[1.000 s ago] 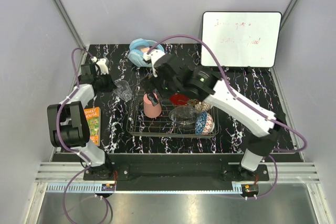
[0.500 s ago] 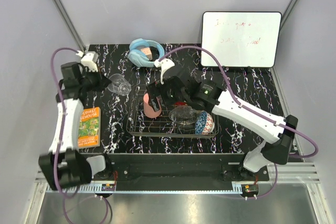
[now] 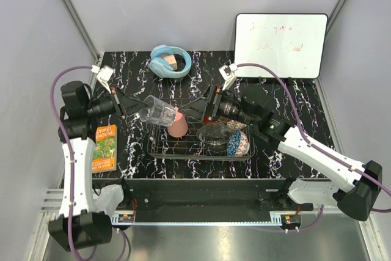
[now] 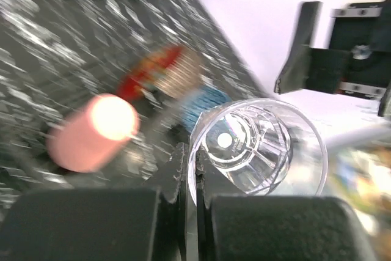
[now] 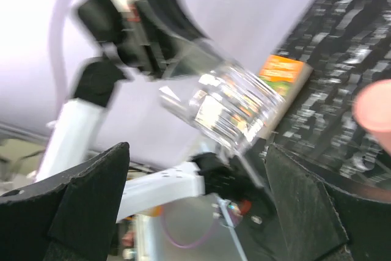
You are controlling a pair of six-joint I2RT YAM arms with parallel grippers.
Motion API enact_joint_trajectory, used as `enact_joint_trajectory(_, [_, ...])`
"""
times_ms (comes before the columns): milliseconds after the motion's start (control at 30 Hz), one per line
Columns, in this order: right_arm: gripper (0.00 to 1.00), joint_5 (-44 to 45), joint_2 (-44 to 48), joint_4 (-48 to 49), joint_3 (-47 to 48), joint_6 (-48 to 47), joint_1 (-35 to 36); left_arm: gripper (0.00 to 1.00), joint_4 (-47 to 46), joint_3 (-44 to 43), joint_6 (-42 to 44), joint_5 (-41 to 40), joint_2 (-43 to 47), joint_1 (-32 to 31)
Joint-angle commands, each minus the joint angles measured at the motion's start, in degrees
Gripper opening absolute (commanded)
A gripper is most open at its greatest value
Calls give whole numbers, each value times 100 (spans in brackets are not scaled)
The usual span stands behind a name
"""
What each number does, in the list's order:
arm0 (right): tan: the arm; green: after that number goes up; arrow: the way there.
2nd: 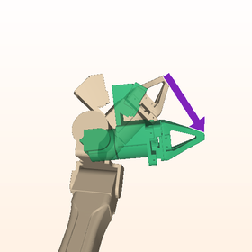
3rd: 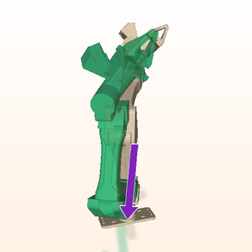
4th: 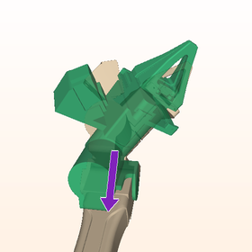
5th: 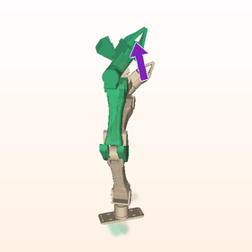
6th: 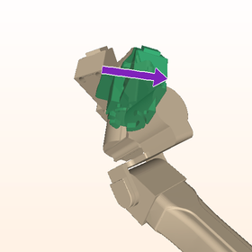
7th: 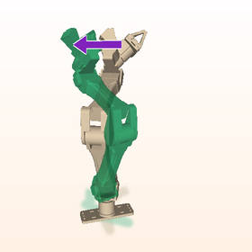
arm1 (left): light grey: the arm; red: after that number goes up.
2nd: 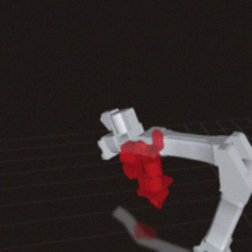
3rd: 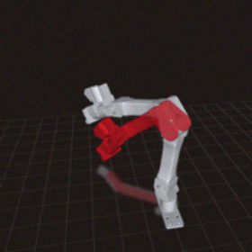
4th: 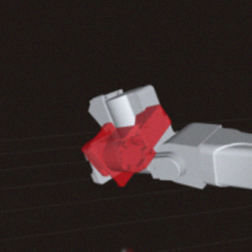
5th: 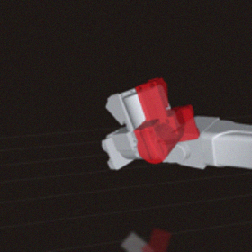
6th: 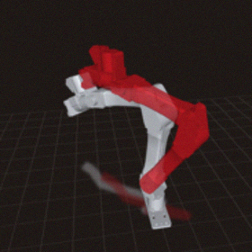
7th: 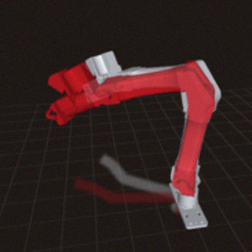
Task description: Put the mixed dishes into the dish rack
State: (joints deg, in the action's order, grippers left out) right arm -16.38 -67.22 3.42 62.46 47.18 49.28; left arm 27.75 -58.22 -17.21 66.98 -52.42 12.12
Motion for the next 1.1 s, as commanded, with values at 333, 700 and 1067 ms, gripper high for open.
enact_joint_trajectory(333, [100,-779,-388,2215,-778,1224,-23,0,-279,-146,-863,2118,-462,27])
enact_joint_trajectory(700, [100,-1227,-1442,5084,-1517,2601,-15,0,-279,-251,-661,1907,-708,19])
enact_joint_trajectory(1067, [100,-1130,-2023,6214,-1412,2727,196,0,-287,-243,-590,1661,-831,-43])
